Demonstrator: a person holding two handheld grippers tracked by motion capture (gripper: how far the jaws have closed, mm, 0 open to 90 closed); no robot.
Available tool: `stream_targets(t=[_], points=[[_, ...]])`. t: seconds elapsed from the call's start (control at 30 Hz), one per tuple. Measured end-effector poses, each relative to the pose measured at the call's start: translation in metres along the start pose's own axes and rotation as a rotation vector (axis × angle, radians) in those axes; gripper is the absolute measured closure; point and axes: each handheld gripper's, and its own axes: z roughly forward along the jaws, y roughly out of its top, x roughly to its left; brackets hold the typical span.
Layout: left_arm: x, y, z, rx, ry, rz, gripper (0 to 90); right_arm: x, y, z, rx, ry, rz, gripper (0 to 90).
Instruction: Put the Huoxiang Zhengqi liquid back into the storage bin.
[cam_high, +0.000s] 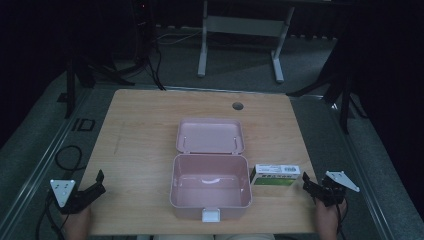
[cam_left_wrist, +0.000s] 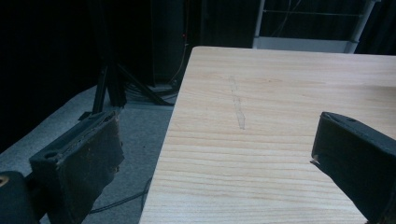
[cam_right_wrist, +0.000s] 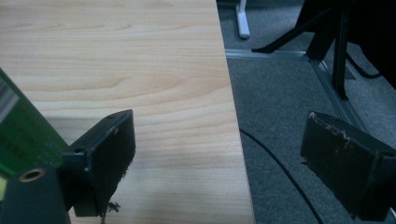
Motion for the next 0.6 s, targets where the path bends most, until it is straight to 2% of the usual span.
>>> stream_targets(t=[0.07,0.17,0.2,0.3,0.47,0.53,0.6], points=[[0.0001,0.0,0.0001,0.001,0.001,-0.001,2.1,0.0004,0.0,0.0001,0.003,-0.014,-0.002,10.0],[0.0005,0.0001,0.0,0.001,0.004,-0.007,2.1,0.0011,-0.0001,0.0003,0.01,-0.013,-0.013,10.0],[0.0009,0.0001,-0.0001,0.001,0.004,-0.008,2.1,0.0017,0.0005,0.001,0.025,0.0,-0.024,9.9],[0.0011,0.0002,-0.0002,0.0,0.005,-0.01,2.1,0.0014,0.0013,0.0021,0.039,-0.006,-0.022,9.9],[0.0005,0.0001,-0.0001,0.002,0.003,-0.007,2.1,-0.0031,0.006,0.0064,0.113,0.063,-0.029,9.2],[0.0003,0.0001,0.0001,0.002,0.001,-0.004,2.1,-0.0063,0.0071,0.0084,0.171,0.127,-0.027,9.3],[0.0002,0.0002,0.0003,0.003,0.0,-0.002,2.1,-0.0075,0.0069,0.0076,0.201,0.149,-0.055,9.3]])
